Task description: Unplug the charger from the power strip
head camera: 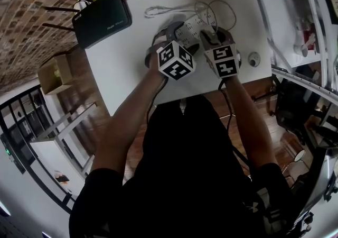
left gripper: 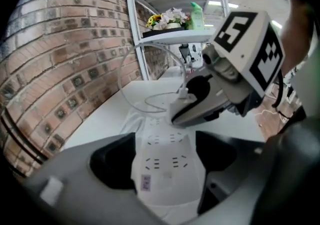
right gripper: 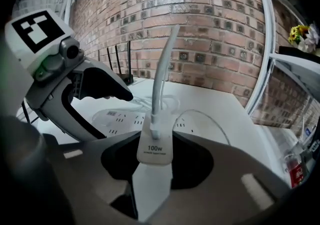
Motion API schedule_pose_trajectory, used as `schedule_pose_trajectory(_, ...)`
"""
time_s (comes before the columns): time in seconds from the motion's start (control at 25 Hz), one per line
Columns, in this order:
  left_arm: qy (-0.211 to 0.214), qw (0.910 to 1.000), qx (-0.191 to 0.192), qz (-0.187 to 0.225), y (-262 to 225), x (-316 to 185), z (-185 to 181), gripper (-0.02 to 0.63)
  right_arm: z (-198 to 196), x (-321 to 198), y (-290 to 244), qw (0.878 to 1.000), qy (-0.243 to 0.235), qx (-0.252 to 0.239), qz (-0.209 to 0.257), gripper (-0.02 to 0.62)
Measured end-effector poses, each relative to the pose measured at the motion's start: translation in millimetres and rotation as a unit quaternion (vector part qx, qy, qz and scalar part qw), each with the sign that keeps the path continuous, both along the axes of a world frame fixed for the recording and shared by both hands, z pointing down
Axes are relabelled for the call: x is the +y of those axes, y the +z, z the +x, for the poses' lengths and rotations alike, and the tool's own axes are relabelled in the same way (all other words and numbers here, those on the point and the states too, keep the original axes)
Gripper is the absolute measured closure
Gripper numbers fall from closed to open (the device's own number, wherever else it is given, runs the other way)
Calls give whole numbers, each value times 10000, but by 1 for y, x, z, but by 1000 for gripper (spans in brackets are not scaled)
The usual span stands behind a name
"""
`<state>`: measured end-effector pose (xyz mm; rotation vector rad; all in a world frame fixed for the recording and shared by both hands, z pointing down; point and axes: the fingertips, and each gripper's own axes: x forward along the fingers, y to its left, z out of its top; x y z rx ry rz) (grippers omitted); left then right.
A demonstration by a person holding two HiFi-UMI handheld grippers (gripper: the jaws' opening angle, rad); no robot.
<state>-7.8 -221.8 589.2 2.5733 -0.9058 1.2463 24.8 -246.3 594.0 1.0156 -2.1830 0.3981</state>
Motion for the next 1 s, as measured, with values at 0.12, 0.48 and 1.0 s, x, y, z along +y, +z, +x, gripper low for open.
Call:
schedule_pose_trajectory(0.12,133,9998,-139,-113,9,-2,9,275,0,1,1,9999,-21,59,-98,453)
schedule_pose_trajectory(0.48,-451,9946,404,-842,23,-4,5,400,-1,0,1,9992,-111,173,-348,456)
schedule_pose_trajectory(1.0,-499,9942,456,-839,23,-6,5,400,-4,-2,-16,9994,-216,37,-284,456)
